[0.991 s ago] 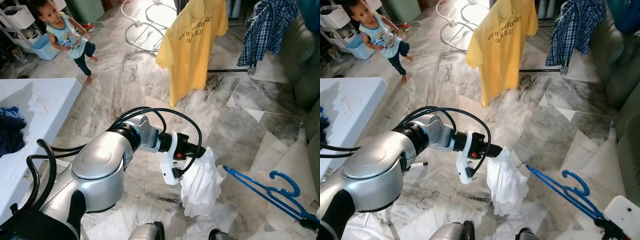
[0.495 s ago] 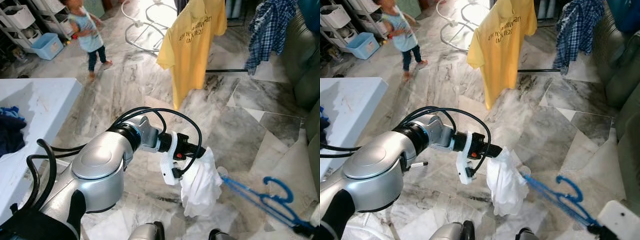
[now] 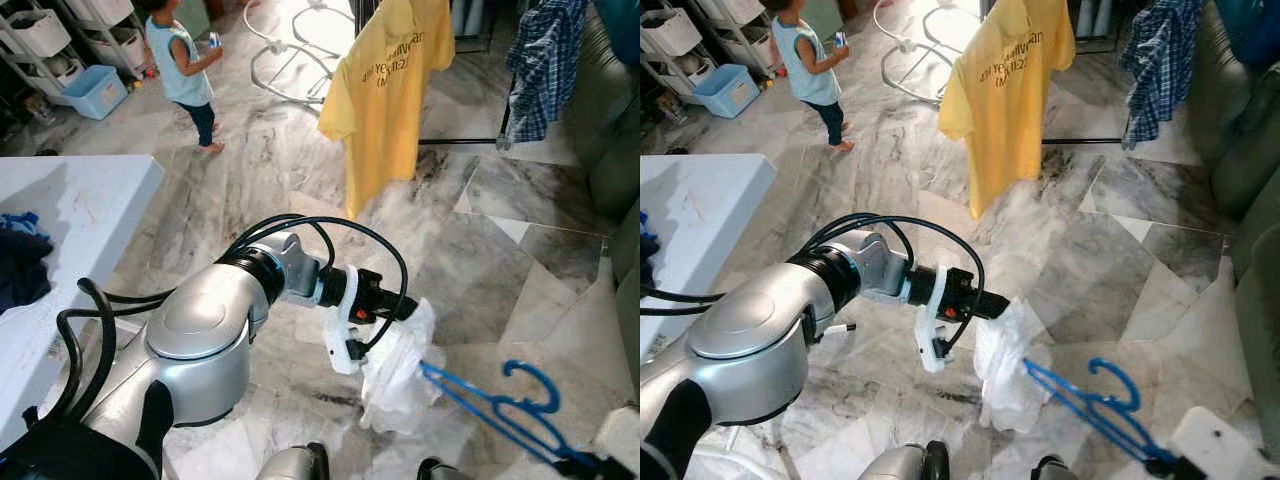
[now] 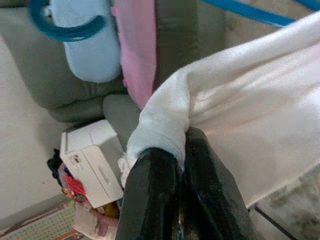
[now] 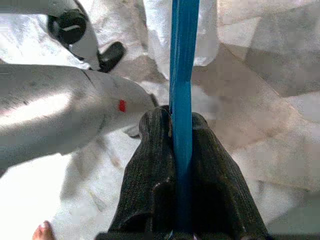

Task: Hang hanger

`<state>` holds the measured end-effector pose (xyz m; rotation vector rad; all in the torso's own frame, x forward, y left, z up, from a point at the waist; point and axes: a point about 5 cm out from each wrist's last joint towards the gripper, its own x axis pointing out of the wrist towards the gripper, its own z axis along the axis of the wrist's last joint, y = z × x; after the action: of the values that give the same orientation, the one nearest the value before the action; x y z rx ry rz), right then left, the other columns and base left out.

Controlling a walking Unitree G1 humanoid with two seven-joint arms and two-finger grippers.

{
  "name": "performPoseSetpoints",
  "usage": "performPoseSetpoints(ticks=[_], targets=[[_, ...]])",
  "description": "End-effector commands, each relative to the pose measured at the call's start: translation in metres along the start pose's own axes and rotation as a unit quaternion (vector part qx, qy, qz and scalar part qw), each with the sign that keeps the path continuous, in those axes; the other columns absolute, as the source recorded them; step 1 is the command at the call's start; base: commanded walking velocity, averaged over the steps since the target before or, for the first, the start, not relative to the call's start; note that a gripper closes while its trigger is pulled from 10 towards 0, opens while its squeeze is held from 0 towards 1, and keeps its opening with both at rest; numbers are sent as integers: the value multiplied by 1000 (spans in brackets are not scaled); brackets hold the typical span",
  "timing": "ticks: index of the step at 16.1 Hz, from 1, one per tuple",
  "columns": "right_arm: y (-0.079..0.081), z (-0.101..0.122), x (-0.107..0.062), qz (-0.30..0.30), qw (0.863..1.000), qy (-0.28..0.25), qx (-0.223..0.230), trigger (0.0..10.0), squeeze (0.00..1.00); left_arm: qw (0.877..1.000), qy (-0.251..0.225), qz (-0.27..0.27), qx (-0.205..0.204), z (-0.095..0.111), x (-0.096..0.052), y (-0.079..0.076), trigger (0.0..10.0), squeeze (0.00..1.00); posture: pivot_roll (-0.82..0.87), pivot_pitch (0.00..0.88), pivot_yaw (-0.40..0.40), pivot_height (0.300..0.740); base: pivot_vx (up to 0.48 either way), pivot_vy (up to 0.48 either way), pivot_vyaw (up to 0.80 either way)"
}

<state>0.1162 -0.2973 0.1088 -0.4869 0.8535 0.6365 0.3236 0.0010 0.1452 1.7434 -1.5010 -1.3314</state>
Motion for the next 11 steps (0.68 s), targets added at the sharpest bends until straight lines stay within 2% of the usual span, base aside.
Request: performPoseSetpoints(ticks=[1, 6, 8, 11], targets=[[8, -2, 7, 17, 1000, -4, 8, 10000, 0, 1000, -14, 17, 4, -2, 0, 7, 10000, 0, -65, 215, 162, 740, 0, 0, 0], [8, -1, 22, 7, 1000, -17, 25, 10000, 0, 994, -71, 86, -14, 3, 5, 23, 10000, 0, -52, 209, 163, 740, 0, 0, 0], [7, -3, 28, -10, 999, -19, 33, 10000, 0, 991, -83, 106, -25, 5, 6, 27, 10000, 0, -50, 206, 163, 740, 0, 0, 0], [1, -10, 42, -67, 996, -23, 53, 10000, 0, 989, -79, 119, -39, 6, 6, 27, 10000, 0, -48, 202, 163, 740, 0, 0, 0]])
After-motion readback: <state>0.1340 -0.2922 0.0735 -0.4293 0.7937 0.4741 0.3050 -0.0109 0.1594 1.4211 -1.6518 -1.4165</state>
